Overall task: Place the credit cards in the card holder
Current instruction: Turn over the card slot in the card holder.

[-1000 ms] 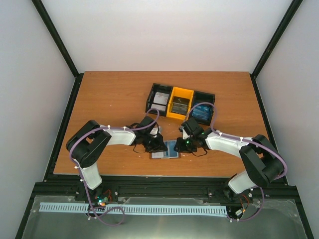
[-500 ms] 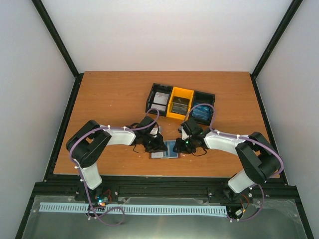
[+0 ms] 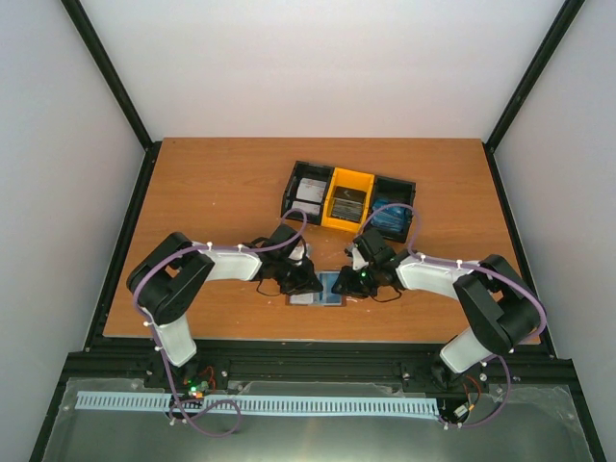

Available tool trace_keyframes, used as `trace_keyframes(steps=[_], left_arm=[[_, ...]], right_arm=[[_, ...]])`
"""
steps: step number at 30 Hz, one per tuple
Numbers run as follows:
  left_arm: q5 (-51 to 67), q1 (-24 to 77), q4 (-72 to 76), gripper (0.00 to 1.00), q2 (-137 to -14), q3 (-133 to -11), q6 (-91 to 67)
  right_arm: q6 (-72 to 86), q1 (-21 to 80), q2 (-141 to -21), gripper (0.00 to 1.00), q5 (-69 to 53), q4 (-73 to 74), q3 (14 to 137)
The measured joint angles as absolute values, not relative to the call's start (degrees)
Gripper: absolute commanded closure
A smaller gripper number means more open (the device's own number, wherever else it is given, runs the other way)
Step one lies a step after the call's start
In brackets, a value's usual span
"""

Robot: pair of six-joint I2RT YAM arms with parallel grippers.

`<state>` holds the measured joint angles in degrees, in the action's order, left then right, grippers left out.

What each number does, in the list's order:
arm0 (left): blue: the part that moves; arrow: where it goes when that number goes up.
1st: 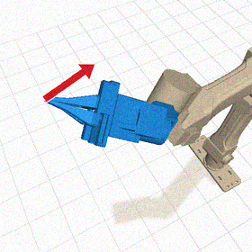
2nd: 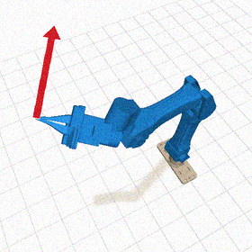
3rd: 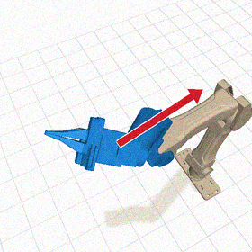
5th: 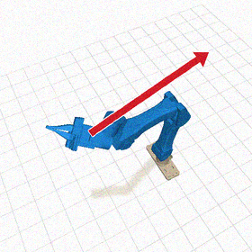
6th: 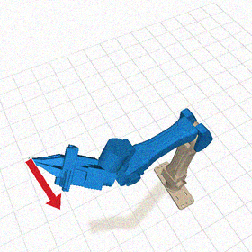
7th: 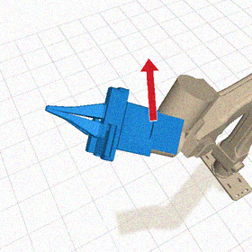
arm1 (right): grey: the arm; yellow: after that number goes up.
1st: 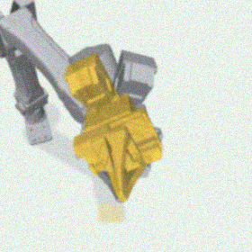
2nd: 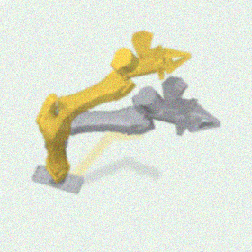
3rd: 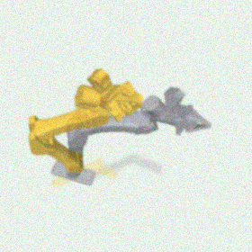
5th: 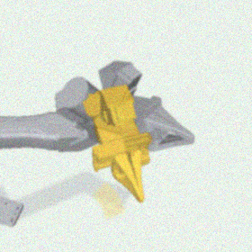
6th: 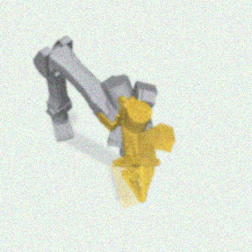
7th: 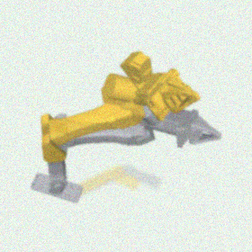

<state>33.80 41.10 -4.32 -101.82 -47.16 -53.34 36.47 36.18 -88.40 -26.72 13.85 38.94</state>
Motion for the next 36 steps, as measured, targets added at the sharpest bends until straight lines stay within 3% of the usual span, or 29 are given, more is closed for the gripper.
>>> trace_keyframes(steps=[28,36], left_arm=[[31.1,41.0,-4.4,0.94,-100.2,-45.9,-53.4],[29.6,41.1,-5.4,0.87,-99.5,-46.0,-53.2]], right_arm=[[54.8,32.1,-88.3,0.65,-41.5,-8.1,30.4],[53.3,32.3,-88.3,0.66,-40.5,-7.0,31.6]])
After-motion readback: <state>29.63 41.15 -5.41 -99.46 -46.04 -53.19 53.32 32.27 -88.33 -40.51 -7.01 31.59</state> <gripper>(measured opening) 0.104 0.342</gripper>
